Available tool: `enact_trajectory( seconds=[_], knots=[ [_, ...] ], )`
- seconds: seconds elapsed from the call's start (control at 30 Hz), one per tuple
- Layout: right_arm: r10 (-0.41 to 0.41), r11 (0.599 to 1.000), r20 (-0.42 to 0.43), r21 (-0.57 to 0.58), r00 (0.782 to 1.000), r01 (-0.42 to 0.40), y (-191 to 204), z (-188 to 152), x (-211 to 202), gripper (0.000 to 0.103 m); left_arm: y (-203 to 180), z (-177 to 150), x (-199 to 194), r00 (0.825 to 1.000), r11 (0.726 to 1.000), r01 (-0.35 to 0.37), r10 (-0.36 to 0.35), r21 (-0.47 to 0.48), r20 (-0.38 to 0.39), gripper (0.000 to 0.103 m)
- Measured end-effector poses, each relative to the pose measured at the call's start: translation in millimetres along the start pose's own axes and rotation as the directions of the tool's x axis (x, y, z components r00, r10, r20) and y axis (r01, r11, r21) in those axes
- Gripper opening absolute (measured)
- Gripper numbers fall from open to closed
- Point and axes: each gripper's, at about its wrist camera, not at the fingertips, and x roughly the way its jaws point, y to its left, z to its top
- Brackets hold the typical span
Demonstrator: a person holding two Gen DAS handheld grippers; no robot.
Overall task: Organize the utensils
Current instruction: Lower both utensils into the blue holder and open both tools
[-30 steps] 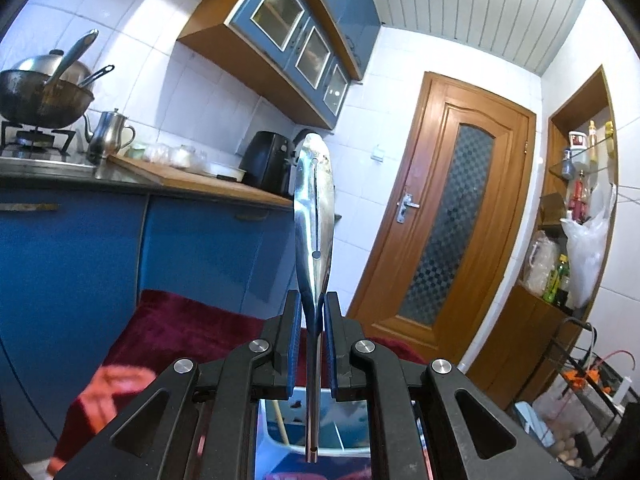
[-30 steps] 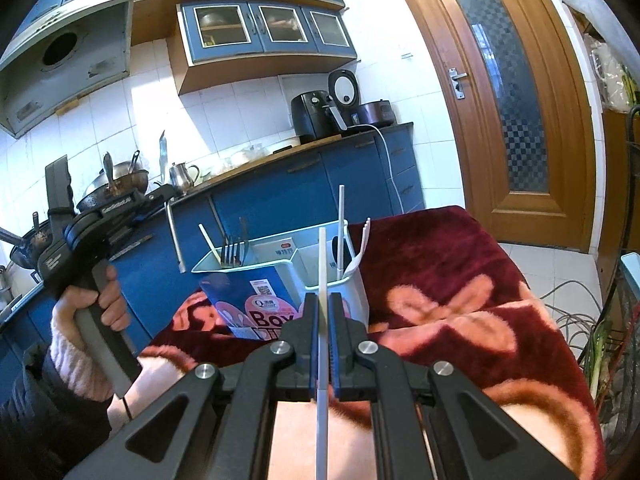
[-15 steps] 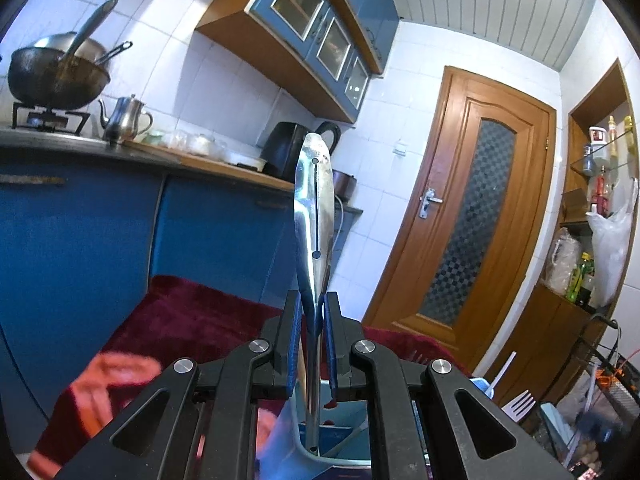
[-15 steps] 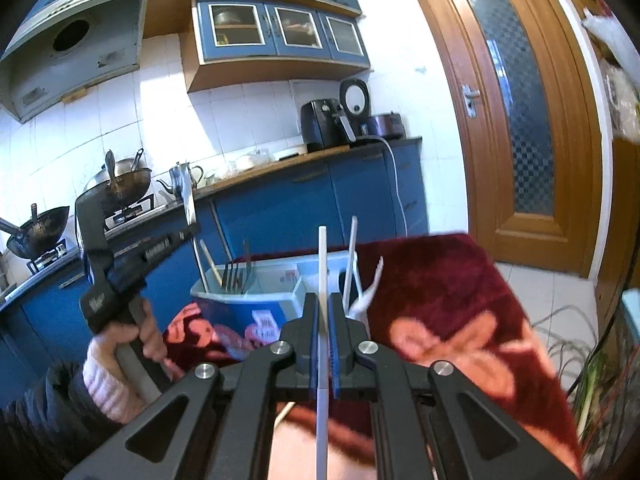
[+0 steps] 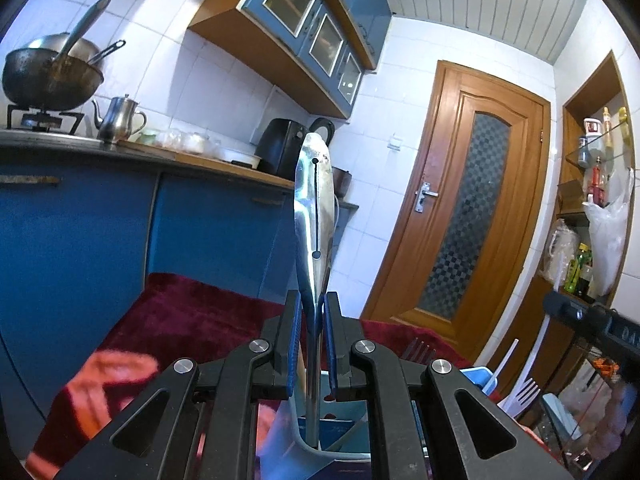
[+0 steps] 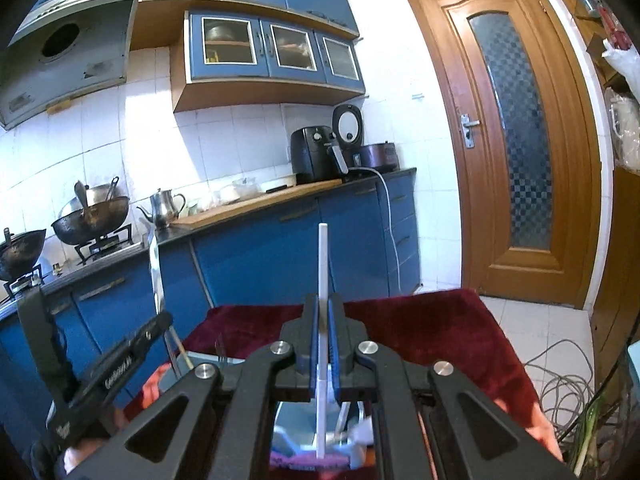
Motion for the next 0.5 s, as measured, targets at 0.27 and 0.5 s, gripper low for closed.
enact_trajectory(
  seconds=[0.27,0.5],
  knots=[
    [-0.012,0.998,-0.04,-0.057,0.999,0.01,9.2,-0.9,24.9,0.006,-6.1,-2.5,0.1,0.999,1.0,0.006,-0.005,0.01,-0.04,0.011],
    [0.015,0.998,-0.145,-0.065,0.989,-0.025,10.7,-24.5,47.3,0.006,-9.5,-6.6,-4.3,0.994,1.0,0.011,-0.009,0.013,-0.107,0.011]
  ],
)
